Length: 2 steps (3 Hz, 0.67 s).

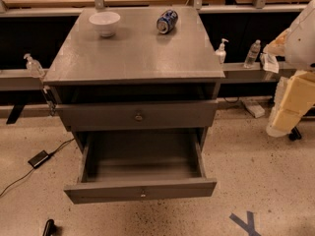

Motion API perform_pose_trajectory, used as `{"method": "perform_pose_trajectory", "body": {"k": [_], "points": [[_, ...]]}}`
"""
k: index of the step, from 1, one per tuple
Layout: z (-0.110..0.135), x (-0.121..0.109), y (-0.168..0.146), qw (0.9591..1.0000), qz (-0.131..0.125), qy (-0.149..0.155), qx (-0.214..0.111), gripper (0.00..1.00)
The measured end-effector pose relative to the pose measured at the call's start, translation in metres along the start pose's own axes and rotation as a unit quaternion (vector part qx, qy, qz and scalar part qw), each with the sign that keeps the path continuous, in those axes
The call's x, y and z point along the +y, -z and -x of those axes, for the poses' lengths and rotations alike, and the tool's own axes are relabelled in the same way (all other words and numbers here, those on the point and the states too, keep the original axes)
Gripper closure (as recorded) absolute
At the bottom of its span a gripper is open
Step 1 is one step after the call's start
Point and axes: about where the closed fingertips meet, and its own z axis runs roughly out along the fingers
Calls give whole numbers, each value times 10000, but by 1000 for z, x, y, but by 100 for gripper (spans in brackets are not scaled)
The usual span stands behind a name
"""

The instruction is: Close middle drawer

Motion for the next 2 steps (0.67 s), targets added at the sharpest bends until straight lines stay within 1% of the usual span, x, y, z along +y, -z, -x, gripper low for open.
{"method": "perform_pose_trajectory", "body": {"k": [1, 2], "points": [[0, 0, 0, 10000, -1, 0, 0, 0], [-13, -4, -6, 9992, 179, -308, -170, 0]]}}
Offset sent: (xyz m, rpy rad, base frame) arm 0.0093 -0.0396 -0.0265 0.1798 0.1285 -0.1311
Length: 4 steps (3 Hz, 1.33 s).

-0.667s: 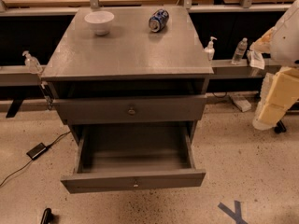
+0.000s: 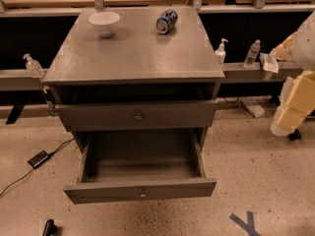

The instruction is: Close middle drawer

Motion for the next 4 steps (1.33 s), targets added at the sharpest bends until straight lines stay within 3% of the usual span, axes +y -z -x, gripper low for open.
{"method": "perform_pose_trajectory", "body": {"k": [1, 2, 3, 4], "points": [[-16, -7, -11, 9986, 270, -390, -226, 0], [-30, -14, -32, 9923, 693, -826, -611, 0], [-30, -14, -31, 9924, 682, -824, -608, 0], [-44, -22, -39, 9873, 787, -1206, -667, 0]]}}
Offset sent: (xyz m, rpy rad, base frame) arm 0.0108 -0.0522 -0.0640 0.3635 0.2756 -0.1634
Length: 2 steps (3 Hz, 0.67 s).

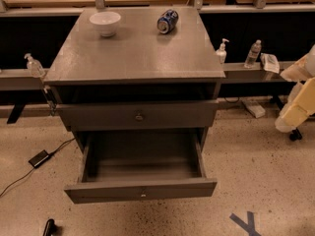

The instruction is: Close middle drawer

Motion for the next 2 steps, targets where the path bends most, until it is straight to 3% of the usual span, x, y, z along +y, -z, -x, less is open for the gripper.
{"method": "perform_pose_trajectory", "body": {"k": [2], "points": [[-19, -16, -3, 9983, 95, -565, -127, 0]]}}
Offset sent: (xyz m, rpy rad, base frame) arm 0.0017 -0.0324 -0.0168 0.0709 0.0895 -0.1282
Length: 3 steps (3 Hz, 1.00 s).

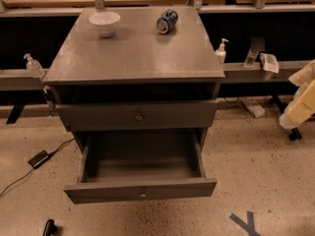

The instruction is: Close middle drawer

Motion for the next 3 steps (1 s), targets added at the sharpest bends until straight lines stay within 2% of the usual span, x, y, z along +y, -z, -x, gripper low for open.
{"method": "perform_pose_trajectory", "body": {"k": [1, 3], "points": [[1, -1, 0, 10000, -11, -5, -12, 0], [-8, -20, -14, 9987, 269, -418, -57, 0]]}}
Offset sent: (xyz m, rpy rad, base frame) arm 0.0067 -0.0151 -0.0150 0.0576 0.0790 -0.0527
